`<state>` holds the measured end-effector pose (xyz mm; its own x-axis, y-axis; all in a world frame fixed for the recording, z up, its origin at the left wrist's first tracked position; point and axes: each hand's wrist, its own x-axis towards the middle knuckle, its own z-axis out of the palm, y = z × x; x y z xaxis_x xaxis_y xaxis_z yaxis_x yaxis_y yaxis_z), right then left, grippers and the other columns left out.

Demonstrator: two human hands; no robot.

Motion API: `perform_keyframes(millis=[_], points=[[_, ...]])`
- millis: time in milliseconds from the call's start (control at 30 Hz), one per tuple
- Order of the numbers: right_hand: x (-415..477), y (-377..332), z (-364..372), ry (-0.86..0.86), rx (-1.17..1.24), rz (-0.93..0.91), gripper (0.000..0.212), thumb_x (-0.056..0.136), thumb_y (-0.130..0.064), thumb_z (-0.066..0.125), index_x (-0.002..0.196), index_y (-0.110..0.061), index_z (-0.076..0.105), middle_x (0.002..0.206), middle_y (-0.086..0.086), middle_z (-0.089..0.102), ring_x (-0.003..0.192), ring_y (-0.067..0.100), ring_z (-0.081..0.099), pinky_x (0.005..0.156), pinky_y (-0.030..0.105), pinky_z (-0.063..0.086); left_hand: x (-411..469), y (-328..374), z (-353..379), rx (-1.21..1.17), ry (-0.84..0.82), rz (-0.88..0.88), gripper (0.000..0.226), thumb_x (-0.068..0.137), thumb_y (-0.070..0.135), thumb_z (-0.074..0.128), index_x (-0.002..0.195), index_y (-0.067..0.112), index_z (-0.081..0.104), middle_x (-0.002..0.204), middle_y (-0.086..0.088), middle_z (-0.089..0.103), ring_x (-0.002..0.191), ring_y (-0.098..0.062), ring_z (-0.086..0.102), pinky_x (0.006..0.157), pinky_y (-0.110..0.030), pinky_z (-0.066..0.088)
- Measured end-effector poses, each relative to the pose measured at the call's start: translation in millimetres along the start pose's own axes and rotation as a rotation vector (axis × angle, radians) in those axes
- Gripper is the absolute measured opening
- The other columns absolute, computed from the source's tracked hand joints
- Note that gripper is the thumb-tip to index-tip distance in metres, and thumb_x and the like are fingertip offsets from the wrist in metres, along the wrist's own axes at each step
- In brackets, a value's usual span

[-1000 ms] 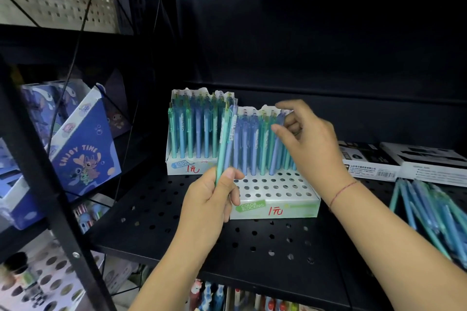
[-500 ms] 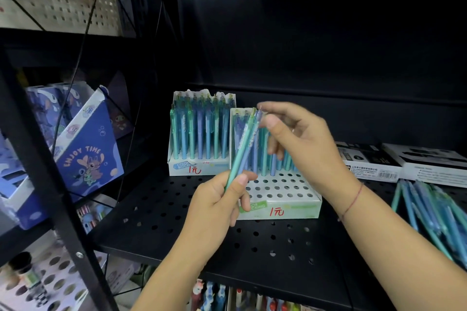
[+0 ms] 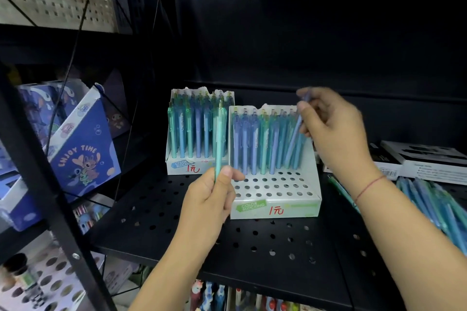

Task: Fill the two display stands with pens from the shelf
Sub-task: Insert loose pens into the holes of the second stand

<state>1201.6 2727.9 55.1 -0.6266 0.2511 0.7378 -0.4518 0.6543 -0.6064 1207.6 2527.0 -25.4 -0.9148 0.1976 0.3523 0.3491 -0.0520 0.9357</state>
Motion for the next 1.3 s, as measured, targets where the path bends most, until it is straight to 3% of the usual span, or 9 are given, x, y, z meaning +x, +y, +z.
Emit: perform_keyframes(millis=[133, 267, 400, 600, 800, 933, 1033, 1133, 1300], points=[[-0.2, 7.7, 5.1, -0.052, -0.201, -0.03, 0.023, 0.094, -0.02, 0.057, 0.116, -0.02, 0.061, 0.074, -0.002, 0.063, 0.07, 0.015, 0.062, 0.068, 0.025, 0.051, -0.4, 1.6, 0.3, 0.007, -0.008, 0.013, 0.033, 0.095, 0.042, 0.04, 0.079, 0.03, 0.067, 0.057, -0.004, 0.034, 0.05, -0.016, 0.029, 0.057, -0.03, 0.033], [-1.3, 8.0, 7.6, -0.029, -0.134, -0.025, 0.018, 0.093, -0.018, 0.058, 0.11, -0.023, 0.06, 0.074, 0.001, 0.064, 0.068, 0.018, 0.063, 0.07, 0.037, 0.055, -0.6, 0.2, -0.6, 0.016, -0.011, 0.017, 0.033, 0.095, 0.042, 0.04, 0.079, 0.03, 0.066, 0.056, -0.002, 0.034, 0.05, -0.015, 0.03, 0.06, -0.027, 0.036], [-1.3, 8.0, 9.4, -0.024, -0.086, -0.006, 0.015, 0.093, -0.017, 0.058, 0.104, -0.027, 0.057, 0.072, 0.001, 0.064, 0.063, 0.012, 0.064, 0.07, 0.038, 0.056, -0.6, -0.1, -0.4, 0.022, -0.012, 0.008, 0.033, 0.095, 0.042, 0.04, 0.078, 0.03, 0.066, 0.054, 0.001, 0.035, 0.049, -0.015, 0.031, 0.064, -0.027, 0.039], [-3.7, 10.7, 12.5, -0.075, -0.145, -0.02, 0.031, 0.092, -0.016, 0.059, 0.122, -0.022, 0.051, 0.071, 0.001, 0.061, 0.068, 0.021, 0.064, 0.069, 0.046, 0.056, -1.3, 1.3, -0.1, 0.028, -0.017, 0.006, 0.033, 0.094, 0.041, 0.041, 0.08, 0.026, 0.067, 0.055, -0.003, 0.033, 0.05, -0.016, 0.03, 0.059, -0.029, 0.035], [-6.3, 11.3, 14.2, -0.122, -0.234, -0.037, 0.015, 0.088, -0.021, 0.066, 0.102, -0.022, 0.064, 0.079, -0.009, 0.061, 0.067, 0.012, 0.06, 0.069, 0.038, 0.056, -1.4, 1.8, 0.5, 0.046, -0.01, 0.017, 0.032, 0.097, 0.035, 0.042, 0.084, 0.019, 0.066, 0.056, -0.005, 0.032, 0.05, -0.017, 0.029, 0.057, -0.029, 0.033], [-5.3, 9.5, 13.0, -0.041, -0.315, -0.063, 0.014, 0.087, -0.024, 0.067, 0.101, -0.021, 0.07, 0.083, -0.007, 0.059, 0.068, 0.008, 0.053, 0.069, 0.03, 0.052, -1.4, 0.9, 0.4, 0.056, -0.018, 0.022, 0.033, 0.094, 0.039, 0.042, 0.085, 0.02, 0.067, 0.055, -0.006, 0.032, 0.05, -0.016, 0.029, 0.052, -0.026, 0.032], [-10.2, -4.1, 13.4, -0.026, -0.085, -0.052, 0.016, 0.088, -0.024, 0.065, 0.104, -0.024, 0.069, 0.087, -0.006, 0.06, 0.064, 0.007, 0.052, 0.064, 0.015, 0.046, -1.3, -1.0, 0.6, 0.071, -0.021, 0.028, 0.032, 0.093, 0.04, 0.043, 0.084, 0.022, 0.067, 0.054, -0.003, 0.032, 0.047, -0.012, 0.029, 0.048, -0.017, 0.032], [-17.3, -24.8, 18.7, -0.247, 0.356, 0.092, 0.021, 0.09, -0.019, 0.063, 0.111, -0.02, 0.064, 0.09, 0.002, 0.069, 0.057, 0.011, 0.059, 0.052, 0.021, 0.047, -1.8, -2.6, 1.6, 0.159, -0.026, 0.062, 0.032, 0.089, 0.048, 0.042, 0.083, 0.029, 0.067, 0.048, 0.011, 0.036, 0.046, -0.004, 0.033, 0.051, -0.015, 0.032], [-25.5, -34.4, 25.9, -0.476, 0.516, 0.113, 0.026, 0.093, -0.011, 0.057, 0.118, -0.01, 0.06, 0.088, 0.013, 0.072, 0.058, 0.019, 0.059, 0.052, 0.025, 0.049, -1.5, -2.8, 4.5, 0.328, -0.045, 0.126, 0.036, 0.086, 0.053, 0.039, 0.086, 0.028, 0.065, 0.053, 0.02, 0.05, 0.054, -0.001, 0.045, 0.056, -0.027, 0.039]])
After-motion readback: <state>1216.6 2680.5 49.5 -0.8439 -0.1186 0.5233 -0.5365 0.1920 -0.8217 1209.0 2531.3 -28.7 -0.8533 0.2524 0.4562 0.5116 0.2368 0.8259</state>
